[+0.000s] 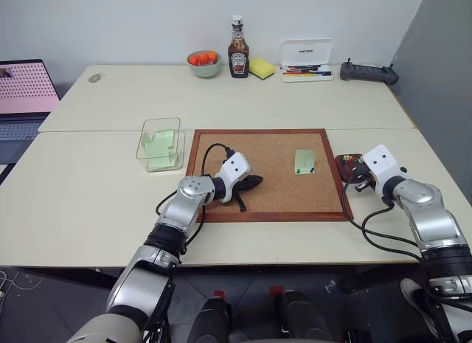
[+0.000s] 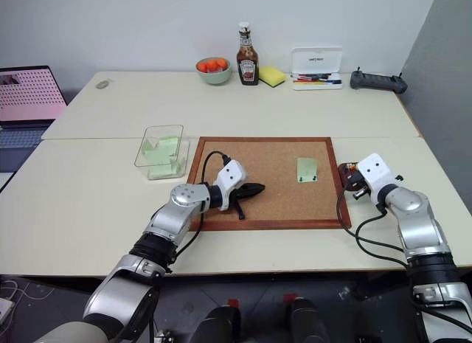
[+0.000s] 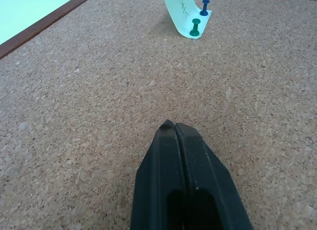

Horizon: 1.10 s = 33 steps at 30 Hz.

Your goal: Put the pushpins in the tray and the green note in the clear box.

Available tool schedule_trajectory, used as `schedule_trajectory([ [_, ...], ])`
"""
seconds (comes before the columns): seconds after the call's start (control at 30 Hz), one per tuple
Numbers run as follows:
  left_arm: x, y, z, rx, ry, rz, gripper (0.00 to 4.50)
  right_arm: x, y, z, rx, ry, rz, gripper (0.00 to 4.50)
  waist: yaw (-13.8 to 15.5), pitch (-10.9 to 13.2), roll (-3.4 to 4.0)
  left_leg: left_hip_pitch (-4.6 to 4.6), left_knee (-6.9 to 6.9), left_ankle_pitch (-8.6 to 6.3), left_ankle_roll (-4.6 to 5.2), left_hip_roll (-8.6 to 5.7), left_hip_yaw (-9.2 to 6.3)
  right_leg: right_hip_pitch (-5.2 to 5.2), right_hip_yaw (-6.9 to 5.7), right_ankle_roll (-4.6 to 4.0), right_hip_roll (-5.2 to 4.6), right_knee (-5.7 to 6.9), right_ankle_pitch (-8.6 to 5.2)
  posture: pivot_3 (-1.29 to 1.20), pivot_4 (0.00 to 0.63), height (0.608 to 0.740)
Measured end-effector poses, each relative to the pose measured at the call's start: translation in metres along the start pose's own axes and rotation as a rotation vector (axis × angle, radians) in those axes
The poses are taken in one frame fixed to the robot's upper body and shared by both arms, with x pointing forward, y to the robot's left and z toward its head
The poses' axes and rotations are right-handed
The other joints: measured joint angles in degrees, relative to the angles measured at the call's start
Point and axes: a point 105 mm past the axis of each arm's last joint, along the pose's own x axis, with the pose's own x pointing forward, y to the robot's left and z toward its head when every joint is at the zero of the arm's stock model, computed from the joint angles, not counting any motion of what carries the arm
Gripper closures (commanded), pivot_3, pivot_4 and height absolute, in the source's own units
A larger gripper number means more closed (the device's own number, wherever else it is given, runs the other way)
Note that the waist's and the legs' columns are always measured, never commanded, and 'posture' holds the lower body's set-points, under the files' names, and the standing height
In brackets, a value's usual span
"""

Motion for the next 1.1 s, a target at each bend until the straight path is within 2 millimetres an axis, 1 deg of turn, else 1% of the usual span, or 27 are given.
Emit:
schedule_trajectory([
  [0.2,-0.001,0.000,0.000,0.002,0.001,0.002,4.50,0.001,-0.002,0.007,-0.005,-0.017,-0.006,1.63,0.0,0.0,0.00,0.00,0.00,0.00,0.00,0.00,-0.01,0.00,-0.01,0.00,0.00,0.00,0.00,0.00,0.150,0.740],
  [0.37,-0.001,0.000,-0.001,0.003,0.001,0.002,4.50,-0.002,-0.009,0.015,0.000,-0.043,-0.023,1.63,0.0,0.0,0.00,0.00,0.00,0.00,0.00,0.01,-0.01,0.00,-0.01,0.00,0.00,0.00,0.00,0.00,0.150,0.740],
  [0.47,-0.001,0.000,-0.001,0.004,0.001,0.002,4.50,-0.004,-0.013,0.016,-0.005,-0.046,-0.032,1.63,0.0,0.0,0.00,0.00,0.00,0.00,0.00,0.01,-0.01,0.00,-0.01,0.00,0.00,0.00,0.00,0.00,0.150,0.740],
  [0.53,-0.001,0.001,-0.001,0.006,0.001,0.002,4.50,-0.004,-0.013,0.016,0.000,-0.046,-0.032,1.63,0.0,0.0,0.00,0.00,0.00,0.00,0.00,0.01,-0.01,0.00,-0.01,0.00,0.00,0.00,0.00,0.00,0.150,0.740],
  [0.6,-0.002,0.001,-0.001,0.009,0.000,0.003,4.50,-0.006,-0.011,0.021,0.029,-0.068,-0.010,1.63,0.0,0.0,0.00,0.00,0.00,0.00,0.00,0.01,-0.01,0.00,-0.01,0.00,0.00,0.01,0.00,0.00,0.150,0.740],
  [0.7,-0.002,0.001,-0.001,0.012,-0.001,0.002,4.50,-0.010,0.001,0.036,0.086,-0.142,0.072,1.63,0.0,0.0,0.00,0.00,0.00,0.00,0.00,0.02,-0.04,0.00,-0.03,0.00,0.01,0.01,0.00,0.00,0.150,0.740],
  [0.77,-0.002,0.001,-0.001,0.013,-0.001,0.002,4.50,-0.013,0.020,0.046,0.130,-0.190,0.169,1.63,0.0,0.0,-0.01,0.00,-0.01,0.00,0.00,0.03,-0.05,0.00,-0.03,0.00,0.02,0.00,0.00,0.00,0.150,0.740],
  [0.8,-0.002,0.001,-0.001,0.013,-0.001,0.003,4.50,-0.013,0.036,0.050,0.163,-0.206,0.242,1.63,-0.1,0.0,-0.01,0.01,0.00,0.00,0.00,0.03,-0.04,0.00,-0.03,0.01,0.02,0.01,0.00,0.00,0.150,0.740],
  [0.83,-0.002,0.001,-0.001,0.013,-0.001,0.003,4.50,-0.013,0.038,0.051,0.167,-0.207,0.252,1.63,-0.1,0.0,-0.01,0.01,0.00,0.00,0.00,0.03,-0.04,0.00,-0.03,0.01,0.02,0.01,0.00,0.00,0.150,0.740],
  [1.0,-0.002,0.000,-0.002,0.013,-0.001,0.003,4.50,-0.003,0.076,0.055,0.226,-0.209,0.362,1.63,-0.1,0.0,-0.02,0.01,0.00,0.00,0.00,0.03,-0.05,0.00,-0.04,0.01,0.02,0.02,0.00,0.00,0.150,0.740],
  [1.1,-0.002,0.000,-0.001,0.014,-0.002,0.004,4.50,0.008,0.085,0.055,0.248,-0.191,0.362,1.63,-0.1,0.0,-0.02,0.01,0.00,0.00,0.00,0.03,-0.04,0.00,-0.04,0.01,0.02,0.02,0.00,0.00,0.150,0.740],
])
